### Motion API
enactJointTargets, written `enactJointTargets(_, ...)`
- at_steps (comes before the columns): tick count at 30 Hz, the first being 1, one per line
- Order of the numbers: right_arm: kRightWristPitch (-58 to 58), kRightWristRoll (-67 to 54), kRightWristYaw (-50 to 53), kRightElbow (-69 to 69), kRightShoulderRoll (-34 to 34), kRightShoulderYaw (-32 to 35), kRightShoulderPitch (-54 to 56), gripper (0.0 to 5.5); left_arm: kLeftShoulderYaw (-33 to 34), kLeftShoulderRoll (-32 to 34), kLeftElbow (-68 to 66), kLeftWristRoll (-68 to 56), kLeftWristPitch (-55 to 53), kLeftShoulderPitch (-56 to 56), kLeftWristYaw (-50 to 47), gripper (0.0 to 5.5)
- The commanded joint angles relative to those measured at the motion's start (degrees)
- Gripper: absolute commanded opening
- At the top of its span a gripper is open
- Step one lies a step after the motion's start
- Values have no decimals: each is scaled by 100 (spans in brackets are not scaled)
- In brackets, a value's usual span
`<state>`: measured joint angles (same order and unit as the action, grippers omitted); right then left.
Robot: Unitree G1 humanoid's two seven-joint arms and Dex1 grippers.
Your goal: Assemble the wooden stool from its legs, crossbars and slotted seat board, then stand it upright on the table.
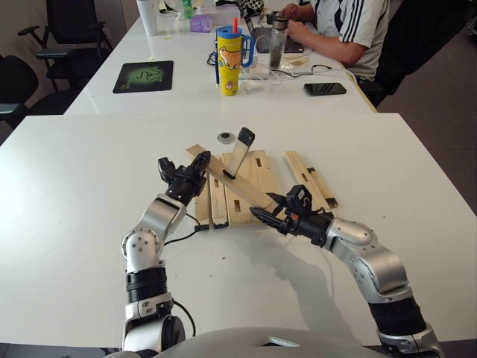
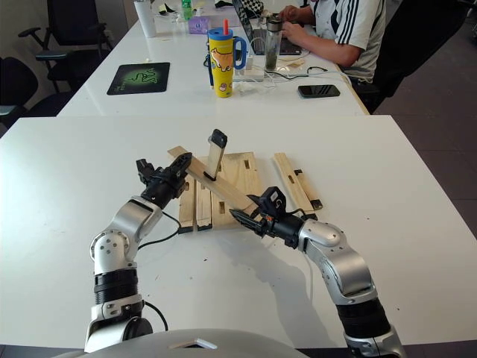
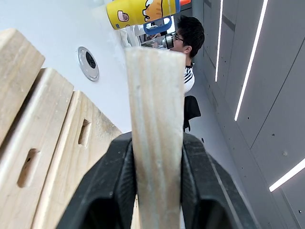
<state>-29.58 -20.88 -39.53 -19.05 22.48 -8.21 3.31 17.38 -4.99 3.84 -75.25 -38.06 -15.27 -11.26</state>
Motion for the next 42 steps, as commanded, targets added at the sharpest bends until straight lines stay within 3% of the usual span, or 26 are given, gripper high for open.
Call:
enactJointTargets(1, -9, -92, 95, 3, -85, 92, 175, 329, -91, -171, 249, 316, 339, -148, -42, 103)
enactJointTargets(9, 142, -97, -150, -8, 143, 38, 52, 329, -147, 35, 974, 1604, 1417, 27, 298, 103)
enactJointTargets(13, 1269, 1004, -501, 550, 782, -471, 81, 329, -135, 30, 1276, 1667, 1539, 144, 338, 103)
enactJointTargets(17, 2001, 1693, -677, 1185, 946, -872, 374, 329, -174, 16, 1279, 1719, 1584, 66, 342, 103)
enactJointTargets(24, 2187, 2198, -629, 1873, 577, -1352, 743, 329, -193, 6, 1185, 1735, 1602, 5, 329, 103)
enactJointTargets(31, 1513, 2384, -5, 2467, -120, -1358, 976, 329, -136, 129, 1029, 1851, 1623, -42, 356, 103)
enactJointTargets(42, 959, 2237, 481, 2363, -758, -1282, 1040, 329, -626, 278, 80, 3939, 2563, -130, 667, 103)
